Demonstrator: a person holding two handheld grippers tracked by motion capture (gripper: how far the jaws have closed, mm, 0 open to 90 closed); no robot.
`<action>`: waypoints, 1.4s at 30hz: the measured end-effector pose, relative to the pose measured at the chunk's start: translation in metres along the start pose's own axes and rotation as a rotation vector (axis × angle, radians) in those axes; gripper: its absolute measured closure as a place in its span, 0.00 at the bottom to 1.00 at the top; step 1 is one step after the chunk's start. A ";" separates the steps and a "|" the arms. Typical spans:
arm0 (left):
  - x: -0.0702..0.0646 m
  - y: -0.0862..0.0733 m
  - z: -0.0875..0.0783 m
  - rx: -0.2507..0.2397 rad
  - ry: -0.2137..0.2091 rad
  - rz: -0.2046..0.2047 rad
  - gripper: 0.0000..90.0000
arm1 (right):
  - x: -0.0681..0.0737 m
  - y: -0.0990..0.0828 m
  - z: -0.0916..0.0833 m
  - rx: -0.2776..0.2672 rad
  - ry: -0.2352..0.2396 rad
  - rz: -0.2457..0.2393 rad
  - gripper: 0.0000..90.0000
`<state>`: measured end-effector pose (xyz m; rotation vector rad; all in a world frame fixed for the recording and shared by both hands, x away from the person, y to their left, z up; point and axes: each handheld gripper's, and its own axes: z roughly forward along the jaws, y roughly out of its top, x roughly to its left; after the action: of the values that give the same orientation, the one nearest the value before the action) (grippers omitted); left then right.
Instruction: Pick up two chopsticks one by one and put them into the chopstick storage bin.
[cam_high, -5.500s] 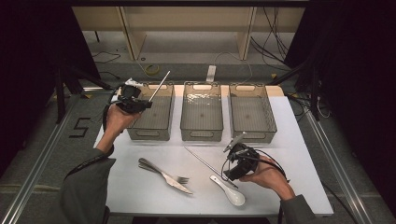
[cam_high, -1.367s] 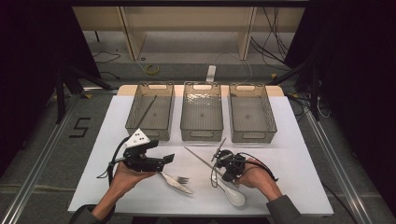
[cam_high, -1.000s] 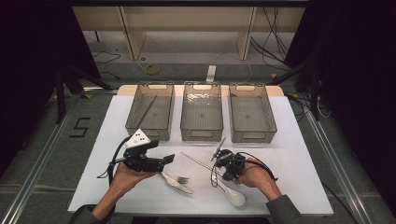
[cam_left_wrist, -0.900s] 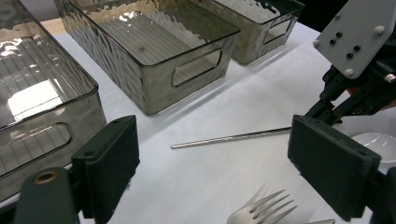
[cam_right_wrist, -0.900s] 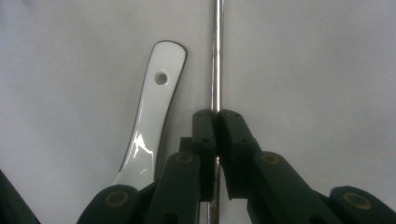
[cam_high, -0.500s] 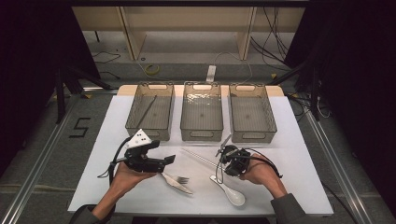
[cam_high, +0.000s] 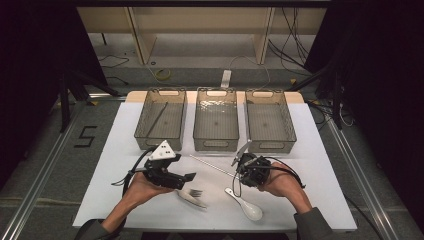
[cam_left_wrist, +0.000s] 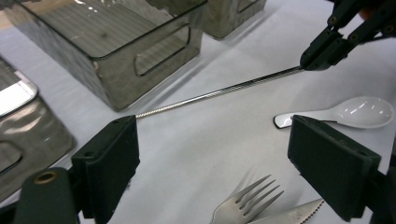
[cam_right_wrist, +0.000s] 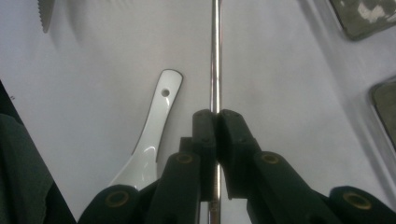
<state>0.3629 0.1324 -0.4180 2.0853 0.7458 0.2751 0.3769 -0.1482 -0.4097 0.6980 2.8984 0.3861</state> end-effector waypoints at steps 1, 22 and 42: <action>-0.001 0.001 0.001 0.008 -0.001 0.014 0.18 | 0.001 0.001 -0.001 -0.006 -0.005 -0.009 0.95; -0.022 0.030 0.039 0.217 -0.074 0.283 0.33 | 0.019 0.008 -0.016 -0.022 -0.024 -0.105 0.95; -0.037 0.031 0.053 0.307 -0.132 0.444 0.63 | 0.033 0.012 -0.020 -0.025 -0.017 -0.178 0.95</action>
<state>0.3705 0.0611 -0.4213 2.5247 0.2472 0.2739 0.3494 -0.1267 -0.3899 0.4328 2.9039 0.3916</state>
